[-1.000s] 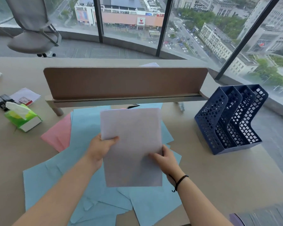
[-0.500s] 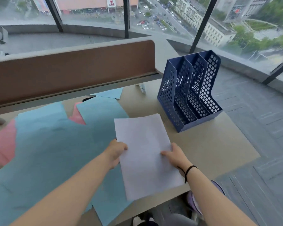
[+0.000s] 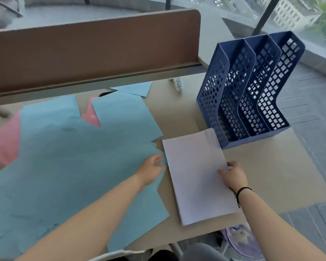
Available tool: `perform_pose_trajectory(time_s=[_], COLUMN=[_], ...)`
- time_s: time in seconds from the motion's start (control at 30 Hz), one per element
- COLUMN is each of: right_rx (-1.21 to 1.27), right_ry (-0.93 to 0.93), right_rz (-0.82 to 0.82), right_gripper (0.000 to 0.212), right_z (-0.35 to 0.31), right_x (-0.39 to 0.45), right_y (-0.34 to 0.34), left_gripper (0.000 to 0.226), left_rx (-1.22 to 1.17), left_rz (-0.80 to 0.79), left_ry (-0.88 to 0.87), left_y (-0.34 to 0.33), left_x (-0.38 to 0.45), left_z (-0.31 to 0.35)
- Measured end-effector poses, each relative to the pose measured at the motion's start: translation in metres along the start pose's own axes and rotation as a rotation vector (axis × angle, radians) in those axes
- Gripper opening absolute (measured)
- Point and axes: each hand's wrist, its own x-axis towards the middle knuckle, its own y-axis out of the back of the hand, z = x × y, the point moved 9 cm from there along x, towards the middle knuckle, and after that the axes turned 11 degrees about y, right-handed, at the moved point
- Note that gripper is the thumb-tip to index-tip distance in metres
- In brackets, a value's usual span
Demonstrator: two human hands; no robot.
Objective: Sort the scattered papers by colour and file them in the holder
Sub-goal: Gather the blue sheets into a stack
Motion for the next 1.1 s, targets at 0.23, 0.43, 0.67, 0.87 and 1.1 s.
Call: perform_pose_trajectory(time_s=[0.23, 0.43, 0.67, 0.87, 1.1], right_rx=[-0.516, -0.589, -0.587, -0.646, -0.541], right_ry=[0.349, 0.621, 0.600, 0.516, 0.427], right_rz=[0.011, -0.186, -0.315, -0.231, -0.284], right_gripper=[0.071, 0.066, 0.105, 0.123, 0.116], right_z=[-0.079, -0.155, -0.201, -0.204, -0.208], right_x=[-0.032, -0.056, -0.056, -0.050, -0.038], right_y=[-0.057, -0.142, -0.210, -0.215, -0.212], left_gripper=[0.059, 0.075, 0.094, 0.080, 0.083], left_rx=[0.612, 0.774, 0.372, -0.072, -0.241], left_rz=[0.330, 0.431, 0.696, 0.632, 0.682], left_ry=[-0.048, 0.042, 0.333, 0.473, 0.476], left_y=[0.105, 0.148, 0.219, 0.222, 0.225], left_x=[-0.009, -0.014, -0.037, -0.039, -0.040], left_z=[-0.045, -0.078, -0.122, -0.137, -0.136])
